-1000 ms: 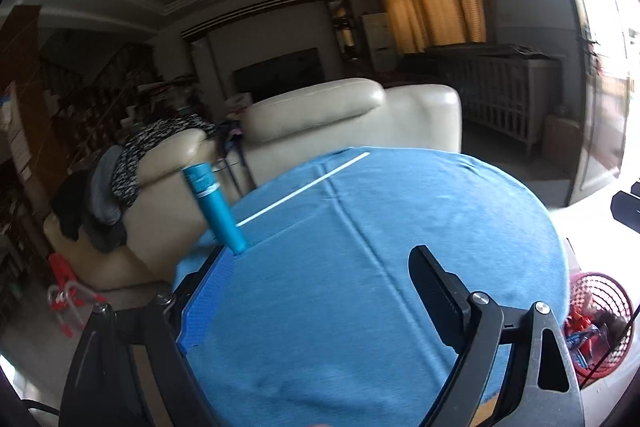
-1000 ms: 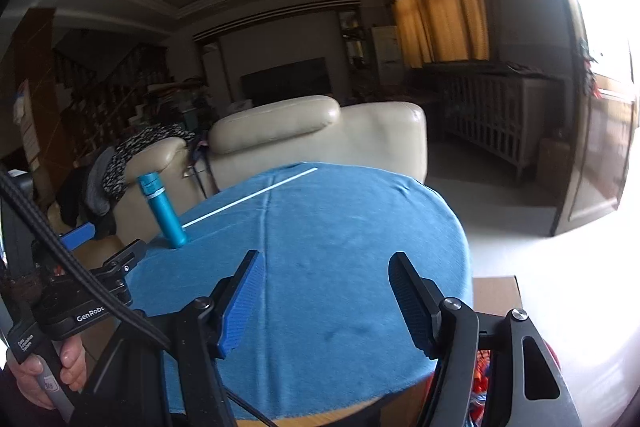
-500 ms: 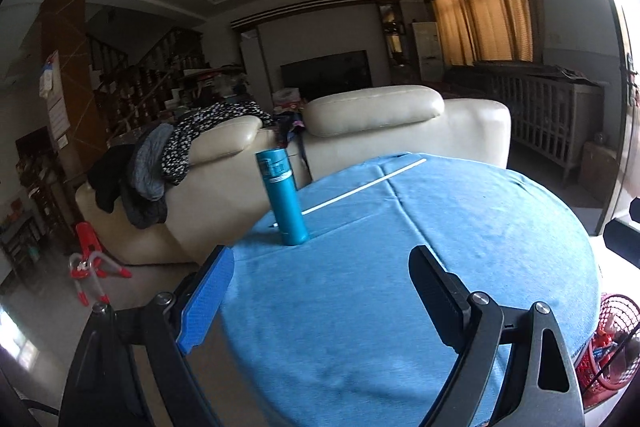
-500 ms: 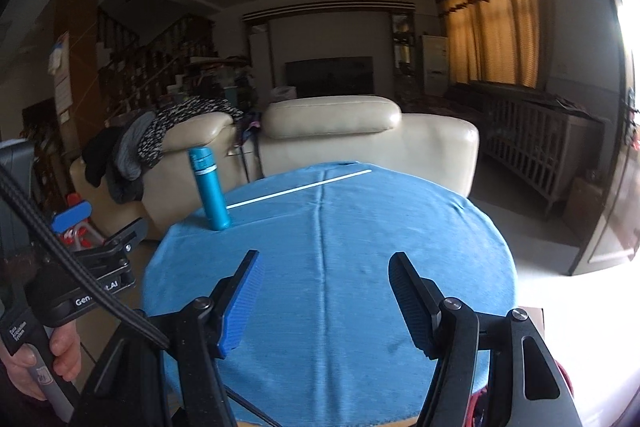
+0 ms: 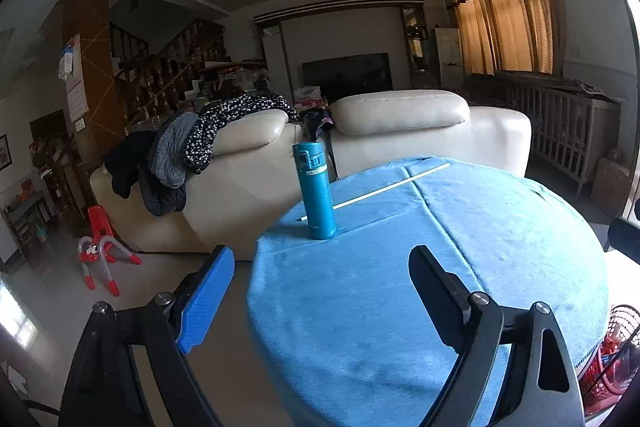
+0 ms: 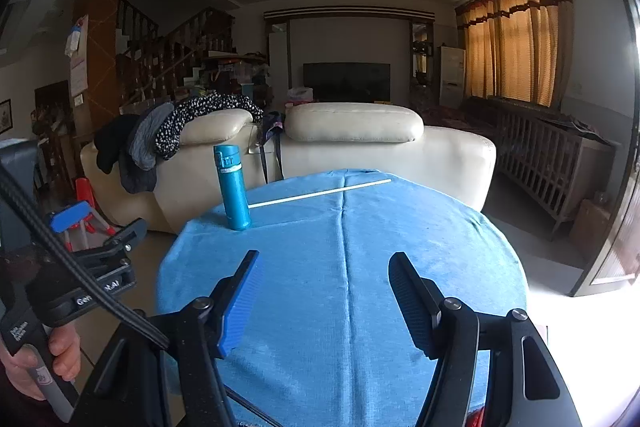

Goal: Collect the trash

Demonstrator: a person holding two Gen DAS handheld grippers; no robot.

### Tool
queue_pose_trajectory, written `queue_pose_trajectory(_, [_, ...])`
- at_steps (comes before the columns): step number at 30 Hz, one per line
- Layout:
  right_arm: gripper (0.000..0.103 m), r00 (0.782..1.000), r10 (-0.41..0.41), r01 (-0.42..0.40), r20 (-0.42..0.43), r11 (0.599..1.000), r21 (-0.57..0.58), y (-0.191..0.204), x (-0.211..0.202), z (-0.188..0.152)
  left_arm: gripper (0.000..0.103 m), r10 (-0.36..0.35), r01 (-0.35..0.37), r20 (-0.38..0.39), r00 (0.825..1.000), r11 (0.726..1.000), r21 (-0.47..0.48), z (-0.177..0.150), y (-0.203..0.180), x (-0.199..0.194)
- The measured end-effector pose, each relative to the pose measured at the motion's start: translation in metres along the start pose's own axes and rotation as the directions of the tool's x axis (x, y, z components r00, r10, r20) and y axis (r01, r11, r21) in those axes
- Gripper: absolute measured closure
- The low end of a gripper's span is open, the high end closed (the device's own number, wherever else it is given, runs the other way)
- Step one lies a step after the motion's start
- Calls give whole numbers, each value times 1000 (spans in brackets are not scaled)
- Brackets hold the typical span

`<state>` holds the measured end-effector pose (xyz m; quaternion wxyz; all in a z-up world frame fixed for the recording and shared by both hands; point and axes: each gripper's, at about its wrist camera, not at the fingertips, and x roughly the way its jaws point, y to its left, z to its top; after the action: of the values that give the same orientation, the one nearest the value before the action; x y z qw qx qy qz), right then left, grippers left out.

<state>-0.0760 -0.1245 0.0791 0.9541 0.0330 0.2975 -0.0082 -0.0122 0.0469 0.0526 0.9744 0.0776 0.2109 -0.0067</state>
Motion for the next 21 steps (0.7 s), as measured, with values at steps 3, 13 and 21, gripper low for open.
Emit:
queue_pose_trajectory(3, [35, 999, -24, 24, -28, 1000, -7, 6, 7, -2, 14, 7, -7, -1, 1000, 1000, -9, -2, 5, 0])
queue_pose_trajectory(13, [35, 991, -36, 45, -133, 997, 63, -2, 33, -9, 14, 4, -5, -23, 1000, 1000, -18, -8, 11, 6])
queue_pose_trajectory(21, [35, 992, -41, 46, -120, 998, 47, 1, 33, -10, 13, 3, -4, -35, 999, 1000, -22, -10, 12, 11])
